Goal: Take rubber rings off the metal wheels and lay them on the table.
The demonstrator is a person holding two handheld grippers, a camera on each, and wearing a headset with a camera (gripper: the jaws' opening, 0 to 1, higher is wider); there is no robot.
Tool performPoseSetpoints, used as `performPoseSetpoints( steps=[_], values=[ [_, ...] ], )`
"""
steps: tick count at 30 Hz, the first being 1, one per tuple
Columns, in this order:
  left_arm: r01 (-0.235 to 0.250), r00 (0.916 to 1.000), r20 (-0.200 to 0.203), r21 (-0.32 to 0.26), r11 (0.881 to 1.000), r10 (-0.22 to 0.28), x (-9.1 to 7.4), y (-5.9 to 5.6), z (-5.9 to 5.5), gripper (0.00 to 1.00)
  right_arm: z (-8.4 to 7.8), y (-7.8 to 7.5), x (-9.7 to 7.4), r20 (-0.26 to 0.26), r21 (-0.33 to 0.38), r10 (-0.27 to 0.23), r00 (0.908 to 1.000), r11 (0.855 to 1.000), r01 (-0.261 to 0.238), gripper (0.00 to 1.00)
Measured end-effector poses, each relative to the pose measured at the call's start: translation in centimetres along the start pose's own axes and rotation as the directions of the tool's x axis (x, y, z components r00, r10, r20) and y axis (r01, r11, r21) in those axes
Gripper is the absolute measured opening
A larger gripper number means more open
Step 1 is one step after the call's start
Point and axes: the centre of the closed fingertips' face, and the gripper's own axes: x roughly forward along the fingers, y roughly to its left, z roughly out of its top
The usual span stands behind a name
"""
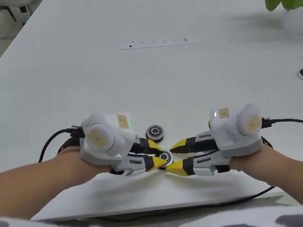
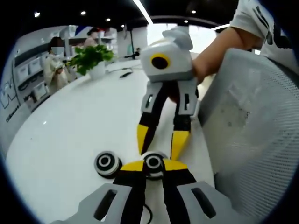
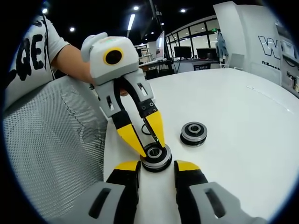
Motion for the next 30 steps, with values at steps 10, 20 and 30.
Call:
performPoseSetpoints(
  steps=[10, 20, 30],
  values=[
    [-0.003, 1.0, 0.002, -0.001, 1.0, 0.003, 0.05, 0.12, -0.1, 0.13, -0.26, 0.04, 0.03, -0.015, -0.015, 0.003, 0.9999, 1.0, -0.003, 0.23],
    [-0.007, 1.0, 0.003, 0.006, 1.0, 0.007, 0.11, 0.23, -0.23, 0.13, -0.54, -0.05, -0.24, -0.027, -0.02, -0.004, 0.9996, 1.0, 0.004, 0.18],
    [-0.011, 0.9999, 0.003, 0.011, 1.0, 0.011, 0.14, 0.31, -0.33, 0.13, -0.77, -0.11, -0.48, -0.036, -0.011, -0.007, 0.9993, 1.0, 0.007, 0.13]
  ],
)
